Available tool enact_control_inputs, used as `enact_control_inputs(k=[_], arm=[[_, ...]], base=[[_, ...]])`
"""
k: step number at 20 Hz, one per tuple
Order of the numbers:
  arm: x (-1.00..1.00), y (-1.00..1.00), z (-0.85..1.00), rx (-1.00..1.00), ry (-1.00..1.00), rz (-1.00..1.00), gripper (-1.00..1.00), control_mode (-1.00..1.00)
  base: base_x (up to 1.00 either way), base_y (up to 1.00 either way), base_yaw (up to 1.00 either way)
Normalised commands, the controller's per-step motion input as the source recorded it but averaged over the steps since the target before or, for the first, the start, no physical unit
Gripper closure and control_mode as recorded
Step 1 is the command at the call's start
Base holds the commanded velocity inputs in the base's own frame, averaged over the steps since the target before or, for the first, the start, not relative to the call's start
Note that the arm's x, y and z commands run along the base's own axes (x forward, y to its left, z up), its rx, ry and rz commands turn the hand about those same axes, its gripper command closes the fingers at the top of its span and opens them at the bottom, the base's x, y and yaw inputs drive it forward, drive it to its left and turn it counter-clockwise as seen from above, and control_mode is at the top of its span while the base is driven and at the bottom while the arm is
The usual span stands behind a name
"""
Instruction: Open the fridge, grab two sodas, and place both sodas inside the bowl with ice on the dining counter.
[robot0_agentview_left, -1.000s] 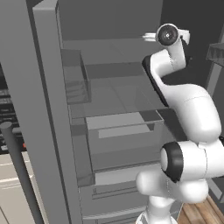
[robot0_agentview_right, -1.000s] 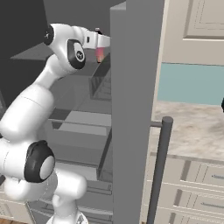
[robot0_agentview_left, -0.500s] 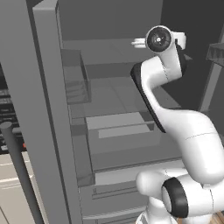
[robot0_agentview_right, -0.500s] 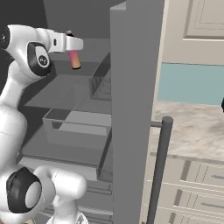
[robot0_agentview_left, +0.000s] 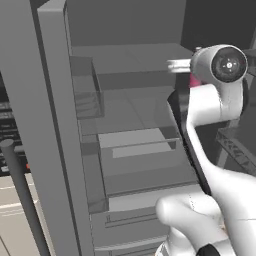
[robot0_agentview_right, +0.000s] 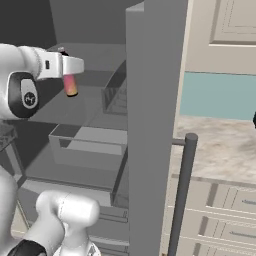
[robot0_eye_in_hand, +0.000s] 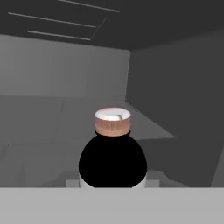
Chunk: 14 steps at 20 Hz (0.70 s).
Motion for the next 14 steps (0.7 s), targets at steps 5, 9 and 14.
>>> enact_control_inputs(k=[5, 9, 14], arm=[[-1.0, -0.03, -0.28, 0.0, -0.05, 0.1, 1.0, -1.0], [-1.0, 0.0, -0.06, 0.0, 0.0, 0.06, 1.0, -1.0], [-0.68, 0.16, -0.32, -0.01, 0.0, 0.05, 1.0, -1.0]], base=[[0.0, 0.0, 0.0], [0.0, 0.0, 0.0], [0.0, 0.0, 0.0]])
